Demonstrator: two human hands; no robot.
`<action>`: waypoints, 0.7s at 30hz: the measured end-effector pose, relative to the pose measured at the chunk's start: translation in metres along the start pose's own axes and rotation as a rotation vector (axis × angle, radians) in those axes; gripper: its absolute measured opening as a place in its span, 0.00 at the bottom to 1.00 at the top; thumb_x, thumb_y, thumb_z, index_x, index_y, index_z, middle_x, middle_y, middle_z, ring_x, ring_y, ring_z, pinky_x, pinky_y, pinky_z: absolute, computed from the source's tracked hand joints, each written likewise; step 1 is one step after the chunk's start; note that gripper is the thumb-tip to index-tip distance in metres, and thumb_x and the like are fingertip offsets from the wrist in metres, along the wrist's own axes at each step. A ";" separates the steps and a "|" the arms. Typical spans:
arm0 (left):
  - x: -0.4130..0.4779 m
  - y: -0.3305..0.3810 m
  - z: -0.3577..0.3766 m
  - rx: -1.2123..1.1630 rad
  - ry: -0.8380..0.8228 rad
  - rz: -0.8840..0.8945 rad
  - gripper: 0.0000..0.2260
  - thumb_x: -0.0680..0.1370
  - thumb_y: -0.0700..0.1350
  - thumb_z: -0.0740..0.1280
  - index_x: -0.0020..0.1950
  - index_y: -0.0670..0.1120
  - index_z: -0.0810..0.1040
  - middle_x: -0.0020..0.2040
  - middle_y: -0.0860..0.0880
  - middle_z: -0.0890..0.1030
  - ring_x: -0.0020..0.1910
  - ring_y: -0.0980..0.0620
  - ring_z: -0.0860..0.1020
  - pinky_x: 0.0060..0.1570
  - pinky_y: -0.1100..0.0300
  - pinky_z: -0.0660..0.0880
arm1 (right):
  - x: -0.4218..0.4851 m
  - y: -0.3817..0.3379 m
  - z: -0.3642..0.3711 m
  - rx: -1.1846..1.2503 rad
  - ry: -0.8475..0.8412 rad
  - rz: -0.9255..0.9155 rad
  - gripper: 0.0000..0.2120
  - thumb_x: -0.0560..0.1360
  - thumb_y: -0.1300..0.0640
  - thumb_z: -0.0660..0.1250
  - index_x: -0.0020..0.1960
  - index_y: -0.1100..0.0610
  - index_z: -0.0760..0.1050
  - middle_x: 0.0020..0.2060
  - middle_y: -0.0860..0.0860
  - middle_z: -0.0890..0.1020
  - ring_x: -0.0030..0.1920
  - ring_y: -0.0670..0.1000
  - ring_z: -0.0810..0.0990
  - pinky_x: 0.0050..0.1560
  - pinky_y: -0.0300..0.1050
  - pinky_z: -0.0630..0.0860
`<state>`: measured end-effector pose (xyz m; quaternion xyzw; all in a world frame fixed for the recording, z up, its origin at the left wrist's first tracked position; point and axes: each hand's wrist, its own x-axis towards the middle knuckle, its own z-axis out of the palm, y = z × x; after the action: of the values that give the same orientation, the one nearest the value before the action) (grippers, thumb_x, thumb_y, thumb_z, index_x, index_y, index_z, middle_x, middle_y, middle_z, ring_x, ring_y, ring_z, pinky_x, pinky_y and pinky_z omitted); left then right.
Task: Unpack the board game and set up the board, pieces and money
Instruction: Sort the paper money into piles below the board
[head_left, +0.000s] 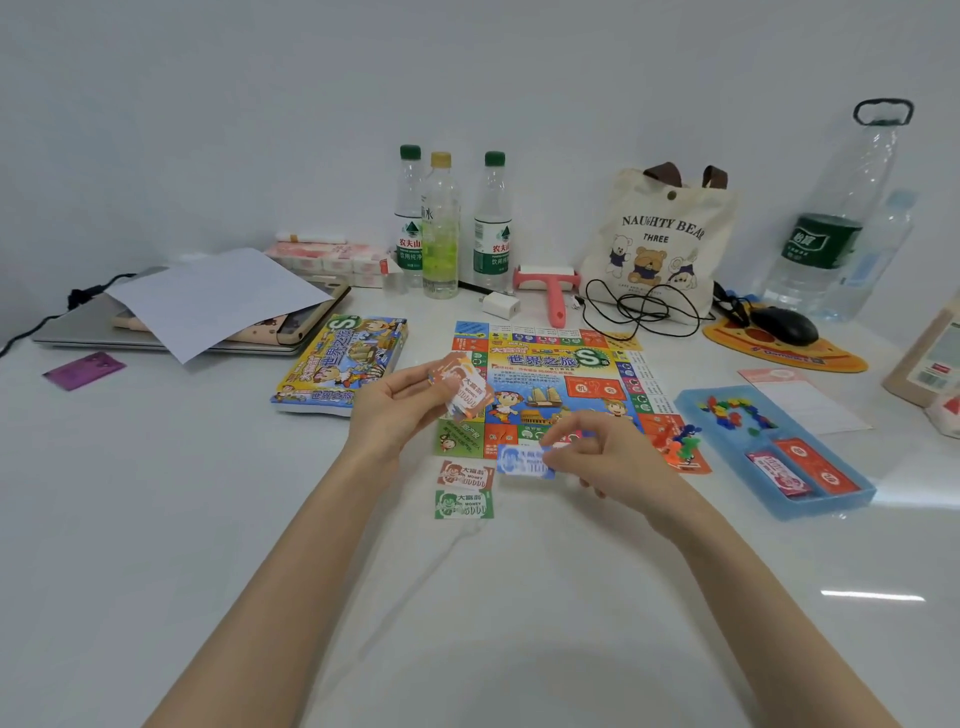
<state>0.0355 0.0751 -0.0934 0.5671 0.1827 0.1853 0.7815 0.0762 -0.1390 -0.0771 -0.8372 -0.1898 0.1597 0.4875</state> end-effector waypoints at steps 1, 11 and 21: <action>-0.001 0.000 0.000 0.001 0.000 0.000 0.16 0.71 0.35 0.73 0.58 0.40 0.80 0.49 0.44 0.85 0.46 0.51 0.83 0.49 0.62 0.80 | -0.001 0.002 -0.001 -0.043 -0.022 0.003 0.02 0.74 0.60 0.70 0.44 0.54 0.79 0.26 0.43 0.80 0.25 0.37 0.72 0.30 0.30 0.67; 0.000 0.000 0.000 0.015 -0.005 -0.002 0.16 0.71 0.36 0.74 0.59 0.40 0.80 0.49 0.44 0.85 0.47 0.51 0.84 0.48 0.62 0.81 | 0.008 0.016 0.014 -0.267 0.157 -0.053 0.04 0.71 0.55 0.73 0.39 0.50 0.79 0.36 0.42 0.82 0.39 0.37 0.80 0.41 0.39 0.73; 0.001 0.000 -0.001 0.026 -0.013 0.000 0.16 0.72 0.37 0.73 0.59 0.41 0.80 0.49 0.44 0.85 0.48 0.51 0.84 0.49 0.61 0.80 | 0.009 0.023 0.022 -0.445 0.309 -0.196 0.07 0.69 0.51 0.75 0.38 0.46 0.76 0.37 0.39 0.81 0.43 0.40 0.78 0.44 0.43 0.76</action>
<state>0.0353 0.0766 -0.0939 0.5782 0.1803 0.1792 0.7753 0.0776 -0.1290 -0.1083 -0.9157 -0.2236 -0.0631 0.3280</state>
